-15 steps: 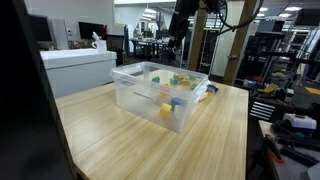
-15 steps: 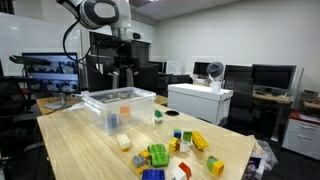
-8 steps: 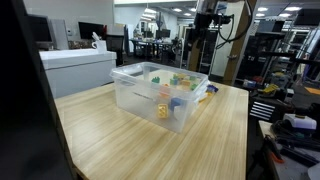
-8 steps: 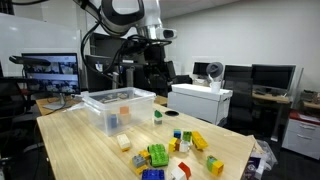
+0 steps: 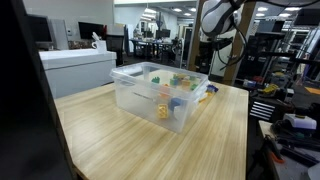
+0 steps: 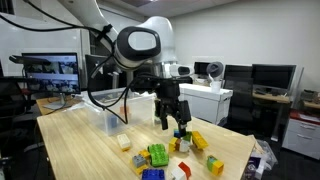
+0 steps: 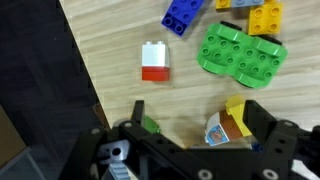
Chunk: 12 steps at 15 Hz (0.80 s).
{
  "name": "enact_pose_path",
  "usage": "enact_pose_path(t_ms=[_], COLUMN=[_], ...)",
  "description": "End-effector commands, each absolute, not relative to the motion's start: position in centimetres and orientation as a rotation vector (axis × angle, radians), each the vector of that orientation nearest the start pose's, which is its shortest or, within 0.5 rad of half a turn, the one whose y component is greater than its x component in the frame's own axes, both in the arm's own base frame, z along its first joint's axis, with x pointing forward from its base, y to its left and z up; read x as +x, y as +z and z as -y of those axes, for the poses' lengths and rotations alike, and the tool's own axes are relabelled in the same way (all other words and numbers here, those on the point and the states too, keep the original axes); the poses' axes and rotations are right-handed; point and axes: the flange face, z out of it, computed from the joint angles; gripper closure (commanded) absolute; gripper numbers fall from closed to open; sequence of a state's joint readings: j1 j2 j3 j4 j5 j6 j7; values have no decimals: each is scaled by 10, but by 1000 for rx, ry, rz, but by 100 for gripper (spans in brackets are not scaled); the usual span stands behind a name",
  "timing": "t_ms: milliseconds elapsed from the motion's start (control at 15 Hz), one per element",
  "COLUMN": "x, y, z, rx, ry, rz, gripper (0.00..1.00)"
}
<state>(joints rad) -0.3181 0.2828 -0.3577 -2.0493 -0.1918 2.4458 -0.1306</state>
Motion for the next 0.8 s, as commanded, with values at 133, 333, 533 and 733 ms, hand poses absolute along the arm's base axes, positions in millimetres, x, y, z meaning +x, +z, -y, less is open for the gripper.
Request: enact_pose_path(t_ms=[133,333,533,733], x=[505,520,533,544], y=[275,259,246,237], z=[367,367,373,376], rx=[-3361,-3368,-3373,-3374], ry=[16,33,43,53], rz=[-674,-663,-662,-651], gripper=[0,0,0,0])
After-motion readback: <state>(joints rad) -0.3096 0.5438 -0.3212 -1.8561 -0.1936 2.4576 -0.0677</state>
